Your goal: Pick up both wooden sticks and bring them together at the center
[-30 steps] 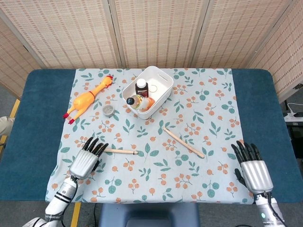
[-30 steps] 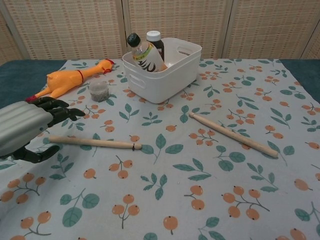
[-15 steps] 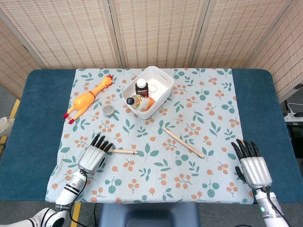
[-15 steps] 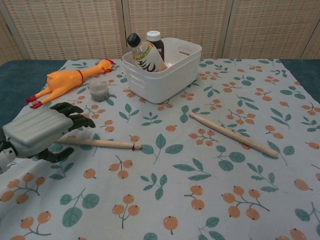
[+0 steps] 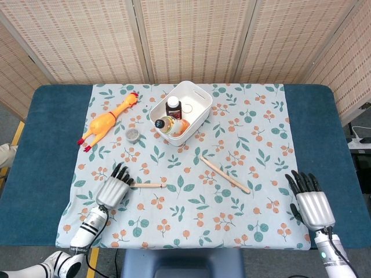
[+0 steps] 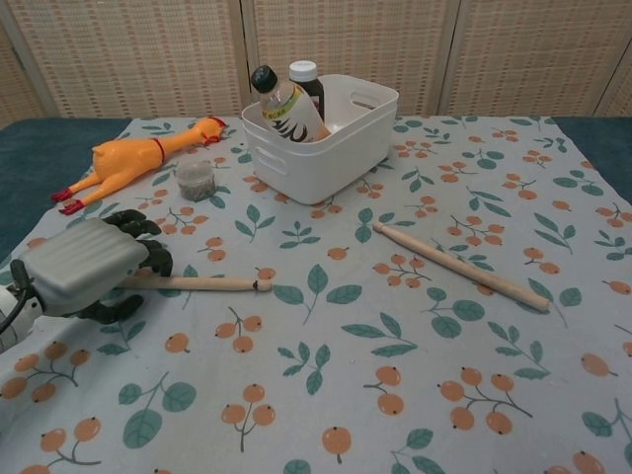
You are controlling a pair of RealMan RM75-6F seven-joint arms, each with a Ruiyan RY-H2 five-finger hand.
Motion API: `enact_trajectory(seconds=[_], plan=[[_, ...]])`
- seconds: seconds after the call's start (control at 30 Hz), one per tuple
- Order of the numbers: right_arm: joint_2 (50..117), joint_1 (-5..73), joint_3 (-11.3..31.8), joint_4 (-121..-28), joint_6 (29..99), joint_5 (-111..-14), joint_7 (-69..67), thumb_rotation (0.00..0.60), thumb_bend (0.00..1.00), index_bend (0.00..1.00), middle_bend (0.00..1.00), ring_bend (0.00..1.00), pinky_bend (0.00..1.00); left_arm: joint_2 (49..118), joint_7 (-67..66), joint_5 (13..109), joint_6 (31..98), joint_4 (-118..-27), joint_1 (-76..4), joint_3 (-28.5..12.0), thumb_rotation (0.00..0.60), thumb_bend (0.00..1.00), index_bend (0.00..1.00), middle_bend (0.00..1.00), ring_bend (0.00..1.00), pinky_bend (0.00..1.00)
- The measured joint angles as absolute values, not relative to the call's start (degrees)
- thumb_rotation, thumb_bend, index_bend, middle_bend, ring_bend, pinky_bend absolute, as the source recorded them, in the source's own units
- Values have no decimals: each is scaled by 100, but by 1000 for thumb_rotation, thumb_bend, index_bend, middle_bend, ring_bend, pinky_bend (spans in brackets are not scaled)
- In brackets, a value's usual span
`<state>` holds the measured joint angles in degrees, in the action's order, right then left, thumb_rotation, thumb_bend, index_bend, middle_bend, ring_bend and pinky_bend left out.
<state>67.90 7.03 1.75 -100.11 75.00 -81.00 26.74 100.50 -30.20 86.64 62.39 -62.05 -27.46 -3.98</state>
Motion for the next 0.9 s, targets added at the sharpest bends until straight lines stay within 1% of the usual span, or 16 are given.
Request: enact_trajectory(seconds=[0.4, 0.7, 0.9], plan=[[6774, 718, 105, -10047, 7555, -8105, 2692, 600, 356, 0, 0, 0, 0, 10152, -3009, 8665, 6461, -6030, -2776, -294, 600, 430, 436, 459, 201, 96], [6770, 726, 68, -10085, 7575, -8066, 2759, 600, 356, 0, 0, 0, 0, 10179, -3066, 8639, 6518, -5976, -2783, -235, 600, 436, 541, 589, 278, 97], [6782, 728, 46, -10093, 7597, -8062, 2790, 600, 357, 0, 0, 0, 0, 10185, -3020, 8701, 6628, -5923, -2784, -188, 600, 440, 630, 735, 373, 105]])
